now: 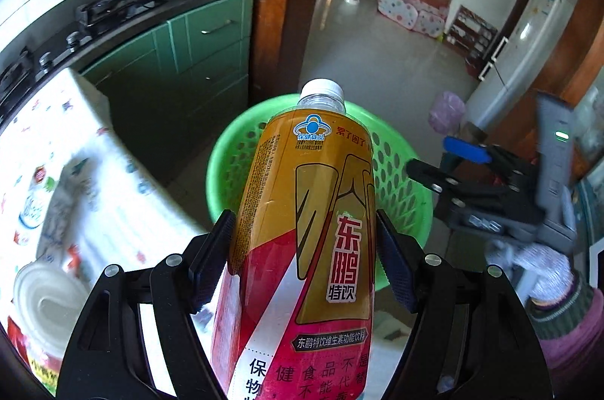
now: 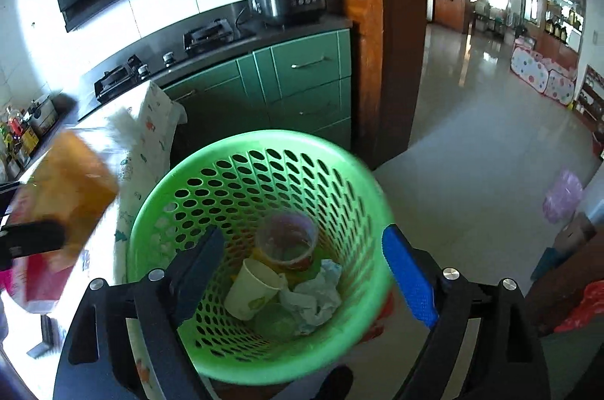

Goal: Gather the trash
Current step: 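Drop the red cup into the green basket with the right gripper while the left carries the bottle over it, then open the left gripper to drop the orange bottle into the green basket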

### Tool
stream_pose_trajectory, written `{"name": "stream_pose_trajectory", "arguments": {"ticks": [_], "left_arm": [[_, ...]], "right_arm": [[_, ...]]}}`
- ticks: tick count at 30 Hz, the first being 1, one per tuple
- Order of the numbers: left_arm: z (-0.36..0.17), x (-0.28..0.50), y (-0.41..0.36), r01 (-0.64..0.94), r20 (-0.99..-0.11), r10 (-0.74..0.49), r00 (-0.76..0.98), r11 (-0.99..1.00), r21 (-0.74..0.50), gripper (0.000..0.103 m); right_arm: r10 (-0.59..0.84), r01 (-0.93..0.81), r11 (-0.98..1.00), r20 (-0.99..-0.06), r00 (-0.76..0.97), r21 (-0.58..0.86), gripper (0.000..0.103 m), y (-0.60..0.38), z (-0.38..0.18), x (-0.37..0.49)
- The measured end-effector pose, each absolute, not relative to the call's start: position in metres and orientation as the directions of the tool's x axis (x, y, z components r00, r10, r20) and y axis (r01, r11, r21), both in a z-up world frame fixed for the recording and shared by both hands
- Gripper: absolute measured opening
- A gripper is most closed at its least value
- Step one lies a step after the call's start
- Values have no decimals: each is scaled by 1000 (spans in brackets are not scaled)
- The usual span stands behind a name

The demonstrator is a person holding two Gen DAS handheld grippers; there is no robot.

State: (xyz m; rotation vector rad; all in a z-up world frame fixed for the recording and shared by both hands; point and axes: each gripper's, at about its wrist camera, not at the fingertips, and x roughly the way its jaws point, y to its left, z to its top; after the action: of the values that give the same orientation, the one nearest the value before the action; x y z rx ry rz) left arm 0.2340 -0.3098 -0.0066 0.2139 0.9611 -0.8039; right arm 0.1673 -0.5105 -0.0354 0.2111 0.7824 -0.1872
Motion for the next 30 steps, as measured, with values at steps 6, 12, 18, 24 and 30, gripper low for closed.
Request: {"name": "stream_pose_trajectory", "arguments": {"ticks": [6, 12, 18, 24, 30], "left_arm": [[-29, 242, -349, 719, -837, -478, 266, 677, -157, 72], [-46, 246, -366, 729, -863, -454, 221, 665, -163, 73], [-43, 246, -366, 743, -855, -476, 204, 644, -181, 79], [-28, 232, -354, 746, -834, -501, 231, 641, -179, 79], [-15, 220, -317, 714, -812, -517, 271, 674, -192, 79]], "right_arm": [[-68, 260, 950, -700, 711, 171, 83, -525, -34, 135], [-77, 268, 949, -702, 708, 165, 83, -530, -40, 115], [-74, 282, 941, -702, 708, 186, 84, -534, -42, 105], [-69, 280, 940, -691, 719, 197, 84, -530, -35, 101], [-56, 250, 949, -679, 732, 191, 84, -512, -27, 98]]}}
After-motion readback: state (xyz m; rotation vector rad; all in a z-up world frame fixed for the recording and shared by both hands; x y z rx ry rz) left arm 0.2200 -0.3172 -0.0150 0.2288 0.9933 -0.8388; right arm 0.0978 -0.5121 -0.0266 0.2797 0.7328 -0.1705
